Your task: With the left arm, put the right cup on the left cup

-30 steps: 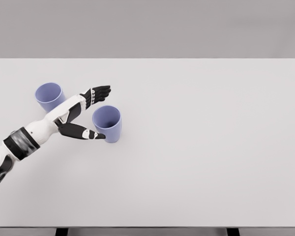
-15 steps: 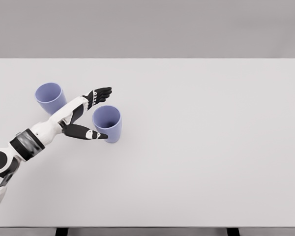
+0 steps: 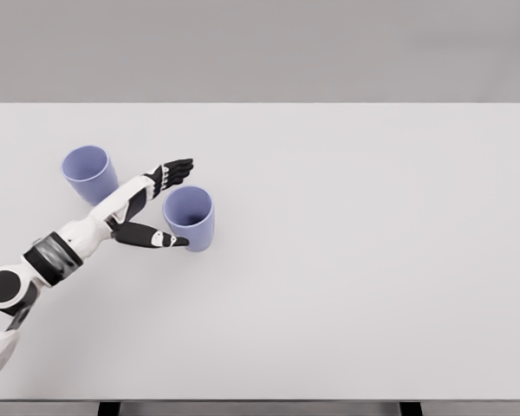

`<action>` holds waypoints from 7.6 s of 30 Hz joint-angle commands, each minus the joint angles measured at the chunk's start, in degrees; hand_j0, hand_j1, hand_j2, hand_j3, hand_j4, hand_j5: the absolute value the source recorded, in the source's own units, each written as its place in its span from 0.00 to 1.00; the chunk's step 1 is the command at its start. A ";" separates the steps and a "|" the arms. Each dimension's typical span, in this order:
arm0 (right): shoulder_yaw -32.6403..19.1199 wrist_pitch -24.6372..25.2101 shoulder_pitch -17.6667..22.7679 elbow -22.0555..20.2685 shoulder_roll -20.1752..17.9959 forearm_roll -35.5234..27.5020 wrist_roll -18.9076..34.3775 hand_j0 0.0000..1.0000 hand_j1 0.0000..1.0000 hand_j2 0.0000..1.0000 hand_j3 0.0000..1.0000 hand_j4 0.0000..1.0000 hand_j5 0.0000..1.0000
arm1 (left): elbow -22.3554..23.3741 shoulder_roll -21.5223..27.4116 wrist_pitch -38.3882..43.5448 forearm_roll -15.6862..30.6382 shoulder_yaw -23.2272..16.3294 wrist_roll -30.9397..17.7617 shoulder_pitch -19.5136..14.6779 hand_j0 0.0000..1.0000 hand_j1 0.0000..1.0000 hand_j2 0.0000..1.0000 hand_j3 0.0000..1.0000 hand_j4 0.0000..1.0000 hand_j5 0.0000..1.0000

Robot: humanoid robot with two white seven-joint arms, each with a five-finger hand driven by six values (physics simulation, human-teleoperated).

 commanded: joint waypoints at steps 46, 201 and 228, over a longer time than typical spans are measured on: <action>0.00 0.00 0.00 0.01 0.00 0.00 0.01 1.00 1.00 1.00 1.00 1.00 1.00 | 9.44 -4.69 -10.16 -0.11 -1.27 -0.32 0.00 0.77 0.77 0.77 0.77 0.77 0.77; 0.00 0.00 0.00 -0.07 0.00 0.00 0.01 1.00 1.00 1.00 1.00 1.00 1.00 | 12.26 12.89 -4.36 17.64 6.64 -0.50 -6.59 0.74 0.74 0.74 0.74 0.74 0.74; 0.00 0.00 0.00 0.01 0.00 0.00 0.01 1.00 1.00 1.00 1.00 1.00 1.00 | 11.55 12.80 -4.80 17.38 6.99 -0.41 -6.59 0.99 0.99 0.99 0.99 0.99 0.99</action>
